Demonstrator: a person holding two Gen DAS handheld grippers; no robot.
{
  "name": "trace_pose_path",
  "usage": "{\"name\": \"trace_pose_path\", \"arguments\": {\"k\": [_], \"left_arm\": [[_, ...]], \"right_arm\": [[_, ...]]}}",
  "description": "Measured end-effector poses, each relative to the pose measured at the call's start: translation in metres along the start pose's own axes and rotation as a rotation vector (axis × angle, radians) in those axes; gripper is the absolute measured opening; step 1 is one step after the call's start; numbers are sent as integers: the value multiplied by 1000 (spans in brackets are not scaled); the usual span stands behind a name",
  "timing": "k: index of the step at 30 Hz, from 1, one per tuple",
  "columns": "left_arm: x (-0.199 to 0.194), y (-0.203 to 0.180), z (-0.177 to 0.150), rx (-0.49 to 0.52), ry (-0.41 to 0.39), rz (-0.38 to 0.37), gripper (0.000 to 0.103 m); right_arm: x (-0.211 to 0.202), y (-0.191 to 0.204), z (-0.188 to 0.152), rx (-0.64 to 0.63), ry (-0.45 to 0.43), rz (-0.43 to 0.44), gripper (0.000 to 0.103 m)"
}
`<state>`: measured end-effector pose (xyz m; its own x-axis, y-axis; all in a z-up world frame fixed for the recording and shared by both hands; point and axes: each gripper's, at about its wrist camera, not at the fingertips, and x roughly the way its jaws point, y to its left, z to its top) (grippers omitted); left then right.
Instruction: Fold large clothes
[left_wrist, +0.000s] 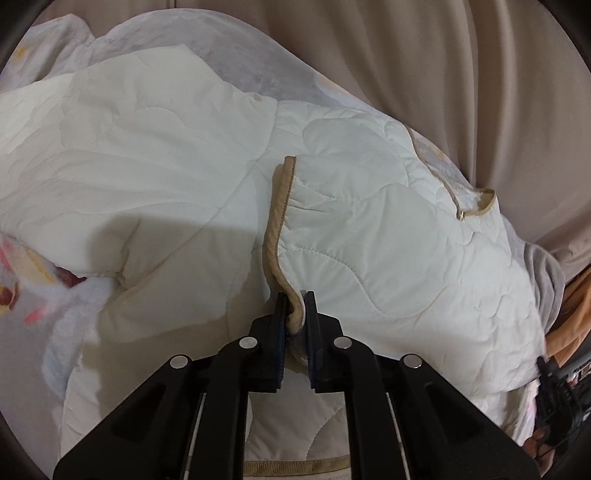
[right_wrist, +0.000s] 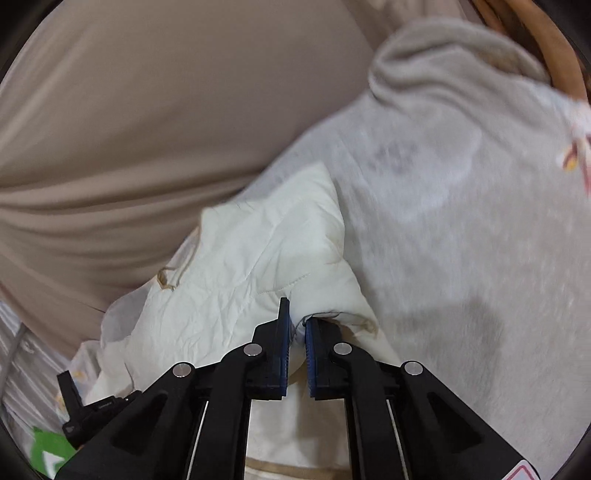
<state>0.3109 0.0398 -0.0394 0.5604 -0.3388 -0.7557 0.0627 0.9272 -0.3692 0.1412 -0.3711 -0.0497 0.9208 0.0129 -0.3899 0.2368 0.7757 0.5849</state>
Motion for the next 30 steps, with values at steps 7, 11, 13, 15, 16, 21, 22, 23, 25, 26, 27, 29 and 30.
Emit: {"name": "trace_pose_path", "arguments": {"k": [7, 11, 13, 15, 16, 21, 22, 23, 25, 26, 27, 29, 30], "left_arm": [[11, 8, 0, 7, 4, 13, 10], [-2, 7, 4, 12, -23, 15, 13], [-2, 9, 4, 39, -31, 51, 13], [3, 17, 2, 21, -2, 36, 13], [3, 20, 2, 9, 0, 25, 13], [-33, 23, 11, -44, -28, -47, 14], [-39, 23, 11, -49, -34, -61, 15], [-42, 21, 12, -49, -35, -76, 17], [-36, 10, 15, -50, -12, -118, 17], [-29, 2, 14, -41, 5, -133, 17], [-24, -4, 13, -27, 16, -136, 17], [-1, -17, 7, 20, 49, -114, 17], [8, -21, 6, 35, 54, -87, 16]], "right_arm": [[8, -12, -15, -54, 142, -139, 12], [-23, 11, -12, -129, 78, -187, 13], [-22, 25, -11, -204, 69, -224, 19], [-8, 17, -17, -212, 115, -248, 21], [0, 4, -22, -172, 168, -262, 21], [-36, -28, -36, -41, 153, -264, 22], [-43, -24, -33, -55, 126, -246, 22], [-44, -17, -28, -77, 112, -226, 22], [-29, 6, -14, -155, 115, -185, 20], [-13, 20, -8, -201, 122, -154, 20], [0, 30, -6, -235, 132, -126, 19], [34, 46, -8, -290, 178, -85, 16], [53, 50, -11, -327, 213, -86, 13]]}}
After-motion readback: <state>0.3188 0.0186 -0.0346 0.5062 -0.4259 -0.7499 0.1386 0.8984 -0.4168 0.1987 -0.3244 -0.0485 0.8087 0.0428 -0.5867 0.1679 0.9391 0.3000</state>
